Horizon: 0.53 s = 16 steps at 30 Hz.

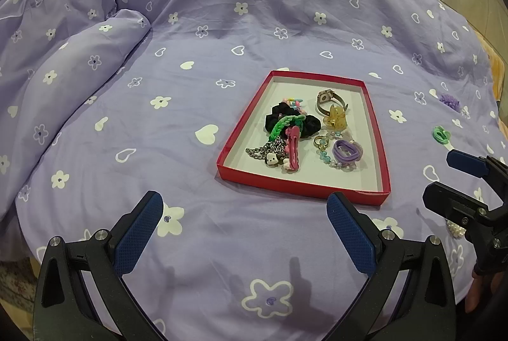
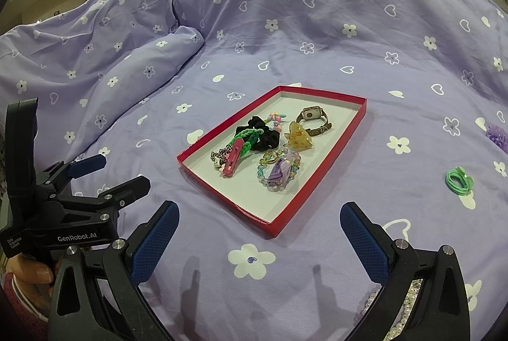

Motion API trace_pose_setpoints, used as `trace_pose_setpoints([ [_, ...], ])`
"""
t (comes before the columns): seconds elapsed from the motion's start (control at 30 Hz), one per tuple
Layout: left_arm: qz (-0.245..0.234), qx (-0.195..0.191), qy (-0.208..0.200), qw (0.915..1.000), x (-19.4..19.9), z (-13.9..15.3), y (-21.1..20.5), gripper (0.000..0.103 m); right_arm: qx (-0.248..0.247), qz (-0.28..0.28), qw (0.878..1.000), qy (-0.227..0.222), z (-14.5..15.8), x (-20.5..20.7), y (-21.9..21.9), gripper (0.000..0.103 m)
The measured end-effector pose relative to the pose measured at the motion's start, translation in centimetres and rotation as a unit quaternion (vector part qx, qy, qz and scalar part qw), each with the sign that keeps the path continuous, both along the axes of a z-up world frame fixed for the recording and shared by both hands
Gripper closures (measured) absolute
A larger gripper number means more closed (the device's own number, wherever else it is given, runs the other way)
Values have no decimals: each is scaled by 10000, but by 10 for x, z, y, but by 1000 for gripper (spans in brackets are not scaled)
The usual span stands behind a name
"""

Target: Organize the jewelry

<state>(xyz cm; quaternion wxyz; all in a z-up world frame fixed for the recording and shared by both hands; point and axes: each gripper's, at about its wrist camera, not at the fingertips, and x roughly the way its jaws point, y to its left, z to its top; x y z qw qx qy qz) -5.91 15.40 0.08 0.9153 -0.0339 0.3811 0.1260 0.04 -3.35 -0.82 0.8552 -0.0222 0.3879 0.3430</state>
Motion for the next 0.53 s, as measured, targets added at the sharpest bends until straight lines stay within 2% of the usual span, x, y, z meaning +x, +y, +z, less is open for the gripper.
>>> trace_pose_setpoints([
  [0.53,-129,17,50,9999,8,-1,-5,0,21,-97,9999,74,-7,11,-7,1],
])
